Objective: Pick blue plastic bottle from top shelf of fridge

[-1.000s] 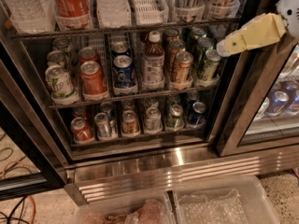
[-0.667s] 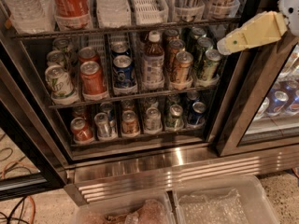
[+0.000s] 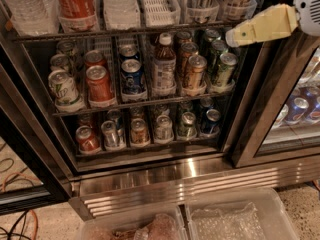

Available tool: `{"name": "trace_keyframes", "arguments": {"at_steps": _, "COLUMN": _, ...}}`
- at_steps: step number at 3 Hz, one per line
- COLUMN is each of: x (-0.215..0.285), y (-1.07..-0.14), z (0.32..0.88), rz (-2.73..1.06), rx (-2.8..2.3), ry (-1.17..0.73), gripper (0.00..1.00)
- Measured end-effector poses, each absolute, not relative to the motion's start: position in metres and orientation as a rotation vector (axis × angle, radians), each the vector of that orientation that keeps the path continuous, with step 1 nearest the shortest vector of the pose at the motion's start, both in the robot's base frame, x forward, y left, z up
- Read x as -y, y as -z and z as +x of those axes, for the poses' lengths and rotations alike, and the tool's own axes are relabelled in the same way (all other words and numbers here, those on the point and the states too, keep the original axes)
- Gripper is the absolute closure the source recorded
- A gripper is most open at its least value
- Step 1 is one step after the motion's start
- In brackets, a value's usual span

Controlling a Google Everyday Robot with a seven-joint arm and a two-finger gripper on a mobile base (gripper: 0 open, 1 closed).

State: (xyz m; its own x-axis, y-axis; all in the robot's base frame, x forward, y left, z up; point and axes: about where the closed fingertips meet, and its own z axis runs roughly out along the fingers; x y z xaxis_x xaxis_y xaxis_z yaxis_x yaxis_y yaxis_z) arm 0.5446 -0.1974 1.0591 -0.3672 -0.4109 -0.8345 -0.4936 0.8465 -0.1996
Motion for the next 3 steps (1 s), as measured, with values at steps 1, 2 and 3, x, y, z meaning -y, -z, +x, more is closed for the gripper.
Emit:
{"name": "trace_keyframes", "arguments": {"at_steps": 1, "x": 0.185, "y": -1.059, "z": 0.557, "rz": -0.527, "rx": -1.960, "ry": -0.112, "gripper": 0.00}}
{"name": "trace_keyframes", "arguments": {"at_steps": 2, "x": 0.171, "y": -1.052, "z": 0.570, "rz": -0.414, "rx": -1.915, "ry": -0.121, "gripper": 0.00}}
{"name": "trace_keyframes", "arguments": {"at_steps": 3, "x": 0.163, "y": -1.044, "z": 0.574, "rz": -0.330, "rx": -1.893, "ry": -0.132, "gripper": 0.00}}
